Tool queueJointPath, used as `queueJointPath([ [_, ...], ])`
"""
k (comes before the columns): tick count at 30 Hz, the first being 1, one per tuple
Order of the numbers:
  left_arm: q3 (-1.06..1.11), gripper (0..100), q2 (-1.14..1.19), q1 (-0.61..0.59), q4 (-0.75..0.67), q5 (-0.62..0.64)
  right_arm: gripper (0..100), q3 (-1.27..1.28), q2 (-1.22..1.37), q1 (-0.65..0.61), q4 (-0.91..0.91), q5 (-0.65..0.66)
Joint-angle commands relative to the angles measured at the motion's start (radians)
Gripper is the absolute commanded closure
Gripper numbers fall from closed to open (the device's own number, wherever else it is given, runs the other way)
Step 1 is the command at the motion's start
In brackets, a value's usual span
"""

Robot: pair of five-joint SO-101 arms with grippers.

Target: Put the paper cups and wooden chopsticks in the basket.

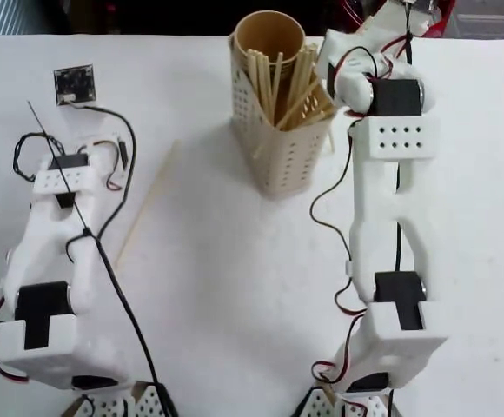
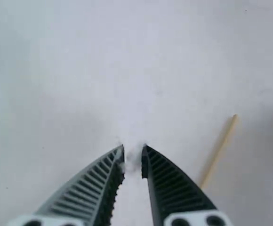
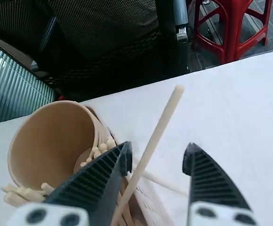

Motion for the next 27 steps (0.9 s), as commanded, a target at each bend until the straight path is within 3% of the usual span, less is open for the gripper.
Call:
queueJointPath([
  [1,-0.006,91,-0.007,0.004,-0.02,0.0,81.8,-0.041,-0.013,-0.005,-0.025,0.009],
  [27,-0.006,91,-0.007,0.004,-0.02,0.0,81.9,-0.103,0.084,0.004,-0.11,0.011],
])
